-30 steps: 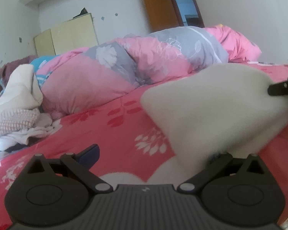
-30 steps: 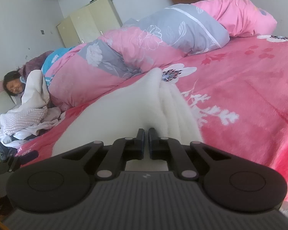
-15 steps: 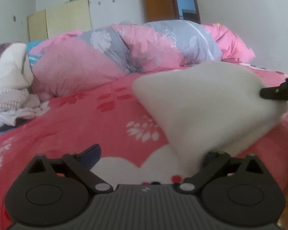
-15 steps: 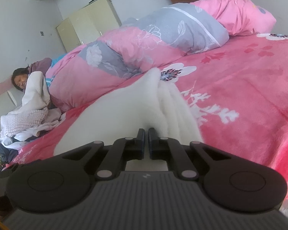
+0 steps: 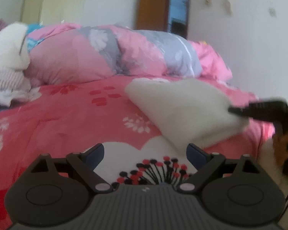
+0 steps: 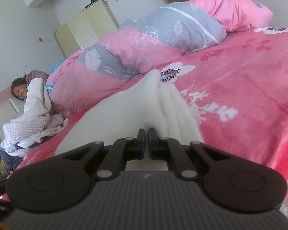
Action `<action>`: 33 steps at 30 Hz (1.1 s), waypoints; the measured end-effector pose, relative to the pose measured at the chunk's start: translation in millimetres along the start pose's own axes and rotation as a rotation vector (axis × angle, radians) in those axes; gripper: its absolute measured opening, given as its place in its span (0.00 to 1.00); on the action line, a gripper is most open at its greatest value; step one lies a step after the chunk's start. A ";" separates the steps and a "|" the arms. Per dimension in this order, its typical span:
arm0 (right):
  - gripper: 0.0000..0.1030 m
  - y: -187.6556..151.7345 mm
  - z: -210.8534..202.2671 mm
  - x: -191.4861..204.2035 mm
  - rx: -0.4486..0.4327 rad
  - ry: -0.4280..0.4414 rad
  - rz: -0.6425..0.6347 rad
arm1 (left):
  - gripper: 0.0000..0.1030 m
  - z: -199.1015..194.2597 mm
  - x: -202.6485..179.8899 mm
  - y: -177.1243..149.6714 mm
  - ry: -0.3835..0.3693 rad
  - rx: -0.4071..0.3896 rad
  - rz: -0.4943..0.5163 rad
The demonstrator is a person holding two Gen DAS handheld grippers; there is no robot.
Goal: Fold towel
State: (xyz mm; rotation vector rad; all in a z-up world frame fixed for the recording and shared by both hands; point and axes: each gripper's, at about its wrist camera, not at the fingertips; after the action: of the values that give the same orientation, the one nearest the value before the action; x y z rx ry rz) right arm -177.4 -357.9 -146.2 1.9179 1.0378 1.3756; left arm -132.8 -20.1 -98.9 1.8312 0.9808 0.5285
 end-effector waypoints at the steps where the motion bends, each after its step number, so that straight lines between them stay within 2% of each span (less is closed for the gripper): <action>1: 0.01 -0.3 0.0 0.2 -0.001 -0.001 0.000 | 0.90 2.7 5.3 2.8 -0.013 0.002 -0.041; 5: 0.01 -1.3 -0.3 1.1 0.000 -0.003 -0.004 | 0.89 18.8 19.9 10.5 -0.060 0.012 -0.181; 7: 0.01 -1.3 -0.1 1.4 0.002 -0.003 -0.008 | 0.84 28.0 25.3 13.2 -0.073 0.018 -0.233; 13: 0.02 -0.1 -0.2 10.2 0.015 -0.034 -0.062 | 0.84 51.7 32.1 28.2 -0.133 -0.012 -0.268; 18: 0.07 3.3 -5.6 32.9 0.010 -0.075 -0.149 | 0.84 80.2 27.8 35.8 -0.228 0.024 -0.246; 20: 0.09 5.4 -9.4 46.5 0.003 -0.056 -0.193 | 0.82 88.5 32.2 36.9 -0.260 0.034 -0.261; 25: 0.09 6.4 -9.2 83.0 0.001 0.019 -0.308 | 0.79 108.3 54.2 36.8 -0.327 0.069 -0.333; 27: 0.09 1.2 -0.4 89.1 0.022 0.010 -0.352 | 0.78 117.7 64.8 31.6 -0.364 0.095 -0.385; 30: 0.09 -3.7 10.2 83.8 0.069 -0.005 -0.333 | 0.76 130.7 79.8 19.9 -0.418 0.124 -0.476; 33: 0.09 -7.9 20.2 77.0 0.118 -0.019 -0.301 | 0.73 133.7 86.9 16.2 -0.440 0.115 -0.498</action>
State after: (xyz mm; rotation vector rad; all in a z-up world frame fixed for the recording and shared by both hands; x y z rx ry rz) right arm -146.9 -289.1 -119.2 1.7630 1.3616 1.1471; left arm 19.1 -26.0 -149.7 1.6189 1.1157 -0.2306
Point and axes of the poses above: each gripper's, at about its wrist camera, not at the fingertips, and z roughly the way its jaws point, x to its left, y to its top, and after that the axes turned 4 degrees about z, right-handed
